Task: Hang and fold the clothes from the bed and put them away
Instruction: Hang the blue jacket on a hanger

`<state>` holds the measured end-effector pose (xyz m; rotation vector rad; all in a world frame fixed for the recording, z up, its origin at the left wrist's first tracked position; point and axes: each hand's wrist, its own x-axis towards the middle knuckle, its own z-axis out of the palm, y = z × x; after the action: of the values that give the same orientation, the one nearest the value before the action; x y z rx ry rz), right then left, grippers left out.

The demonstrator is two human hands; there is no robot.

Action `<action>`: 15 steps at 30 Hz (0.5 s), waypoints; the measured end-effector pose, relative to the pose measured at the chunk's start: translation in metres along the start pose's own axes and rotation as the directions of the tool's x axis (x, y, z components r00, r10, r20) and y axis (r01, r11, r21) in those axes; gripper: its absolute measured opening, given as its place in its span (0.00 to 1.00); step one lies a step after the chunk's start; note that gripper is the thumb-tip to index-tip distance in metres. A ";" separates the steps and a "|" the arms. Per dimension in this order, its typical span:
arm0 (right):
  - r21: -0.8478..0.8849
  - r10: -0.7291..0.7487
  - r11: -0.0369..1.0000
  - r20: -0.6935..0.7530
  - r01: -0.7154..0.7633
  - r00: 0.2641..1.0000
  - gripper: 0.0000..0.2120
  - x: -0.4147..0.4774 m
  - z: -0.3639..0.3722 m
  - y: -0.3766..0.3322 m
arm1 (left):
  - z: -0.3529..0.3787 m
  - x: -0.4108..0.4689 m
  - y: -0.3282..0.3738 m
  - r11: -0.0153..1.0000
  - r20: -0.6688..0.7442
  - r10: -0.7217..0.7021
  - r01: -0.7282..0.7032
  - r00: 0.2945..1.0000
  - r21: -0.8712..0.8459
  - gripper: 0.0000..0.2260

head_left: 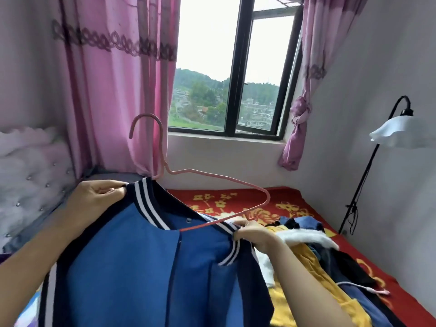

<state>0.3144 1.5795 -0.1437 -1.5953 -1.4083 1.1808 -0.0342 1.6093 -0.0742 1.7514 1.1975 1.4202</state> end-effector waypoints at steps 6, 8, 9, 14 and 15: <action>-0.315 0.024 0.949 0.145 0.023 0.989 0.22 0.004 -0.034 -0.018 | 0.000 0.015 -0.016 1.000 0.046 -0.007 0.007 0.999 -0.010 0.16; -0.588 -0.032 0.805 0.091 0.080 0.995 0.31 0.006 -0.025 -0.019 | -0.002 0.023 -0.017 1.000 0.031 -0.020 0.020 0.999 -0.015 0.14; -0.643 -0.095 0.756 0.074 0.120 0.993 0.31 0.008 -0.019 -0.020 | -0.004 0.026 -0.018 1.000 0.012 -0.025 0.026 1.000 -0.017 0.12; -0.723 -0.345 0.673 -0.121 0.155 0.931 0.31 0.018 -0.021 -0.004 | -0.008 0.050 -0.036 0.999 0.050 -0.041 0.041 0.998 0.020 0.07; -0.768 -0.368 0.634 -0.191 0.095 0.910 0.30 0.020 -0.023 0.004 | -0.009 0.055 -0.042 0.998 0.061 -0.048 0.046 0.997 0.036 0.07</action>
<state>0.3375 1.6001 -0.1426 -1.9296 -1.9206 0.0973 -0.0525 1.6762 -0.0838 1.7662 1.2290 1.3161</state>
